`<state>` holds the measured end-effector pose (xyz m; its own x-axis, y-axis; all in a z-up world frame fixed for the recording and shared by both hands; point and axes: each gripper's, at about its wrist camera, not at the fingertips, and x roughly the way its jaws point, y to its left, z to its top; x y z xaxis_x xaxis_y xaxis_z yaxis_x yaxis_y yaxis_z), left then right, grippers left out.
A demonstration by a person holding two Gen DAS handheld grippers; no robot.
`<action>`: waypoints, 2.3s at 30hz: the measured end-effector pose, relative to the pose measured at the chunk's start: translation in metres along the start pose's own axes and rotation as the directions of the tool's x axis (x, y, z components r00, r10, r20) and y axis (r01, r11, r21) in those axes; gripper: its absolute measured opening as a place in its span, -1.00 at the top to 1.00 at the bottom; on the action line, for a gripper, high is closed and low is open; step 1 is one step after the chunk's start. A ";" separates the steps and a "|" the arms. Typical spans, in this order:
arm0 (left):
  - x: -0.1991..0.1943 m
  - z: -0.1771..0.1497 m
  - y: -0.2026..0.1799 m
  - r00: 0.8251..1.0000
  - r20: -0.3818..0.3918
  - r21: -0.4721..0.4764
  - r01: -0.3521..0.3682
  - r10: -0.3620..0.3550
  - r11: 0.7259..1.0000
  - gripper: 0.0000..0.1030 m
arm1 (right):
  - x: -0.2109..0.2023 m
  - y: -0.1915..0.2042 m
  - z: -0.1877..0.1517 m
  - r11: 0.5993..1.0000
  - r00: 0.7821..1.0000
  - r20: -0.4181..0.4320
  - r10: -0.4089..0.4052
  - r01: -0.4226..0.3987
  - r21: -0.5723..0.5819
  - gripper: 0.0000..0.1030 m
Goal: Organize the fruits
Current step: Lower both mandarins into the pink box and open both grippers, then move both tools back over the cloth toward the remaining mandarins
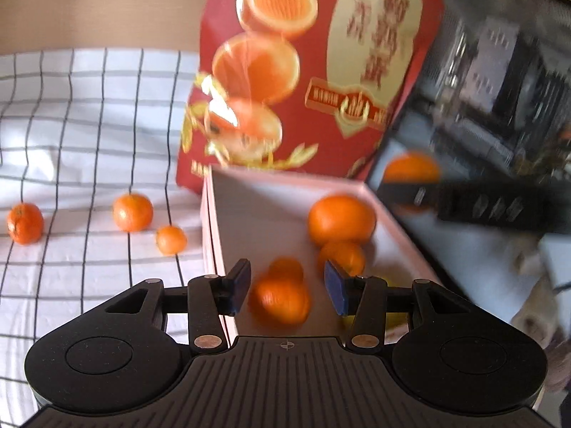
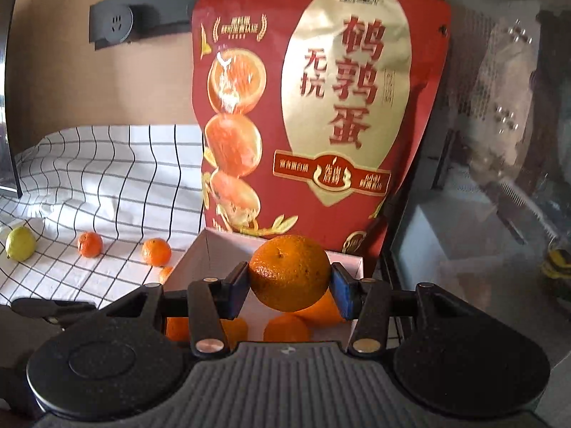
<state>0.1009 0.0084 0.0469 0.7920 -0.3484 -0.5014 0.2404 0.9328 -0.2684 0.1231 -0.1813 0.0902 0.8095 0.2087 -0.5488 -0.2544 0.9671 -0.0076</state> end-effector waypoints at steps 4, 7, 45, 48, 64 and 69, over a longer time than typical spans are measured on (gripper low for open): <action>-0.018 0.006 0.008 0.998 0.069 -0.008 -0.006 0.007 1.000 0.02 | 0.011 -0.002 -0.006 0.998 0.998 -0.043 0.044 -0.043 0.038 0.06; -0.031 0.008 0.020 0.991 0.130 -0.021 -0.039 0.042 0.999 0.02 | 0.023 -0.001 -0.011 0.997 0.996 -0.071 0.060 -0.056 0.057 0.06; -0.084 -0.039 0.171 0.838 0.295 -0.310 -0.370 0.459 0.876 0.02 | 0.151 0.177 0.016 0.962 0.974 -0.223 0.036 -0.094 -0.255 0.12; -0.083 -0.040 0.175 0.840 0.281 -0.325 -0.373 0.465 0.869 0.02 | 0.151 0.181 0.015 0.958 0.962 -0.271 0.027 -0.103 -0.267 0.12; -0.091 -0.035 0.177 0.849 0.295 -0.375 -0.319 0.439 0.870 0.02 | 0.152 0.166 0.030 0.977 0.949 -0.313 0.037 -0.100 -0.186 0.20; -0.094 -0.036 0.172 0.854 0.298 -0.360 -0.313 0.426 0.879 0.02 | 0.166 0.177 0.025 0.971 0.931 -0.366 0.011 -0.098 -0.220 0.04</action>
<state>0.0481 0.1984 0.0180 0.9463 0.1272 -0.2971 -0.2382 0.8958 -0.3752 0.2256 0.0277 0.0185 0.5566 0.1517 -0.8168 -0.4429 0.8860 -0.1373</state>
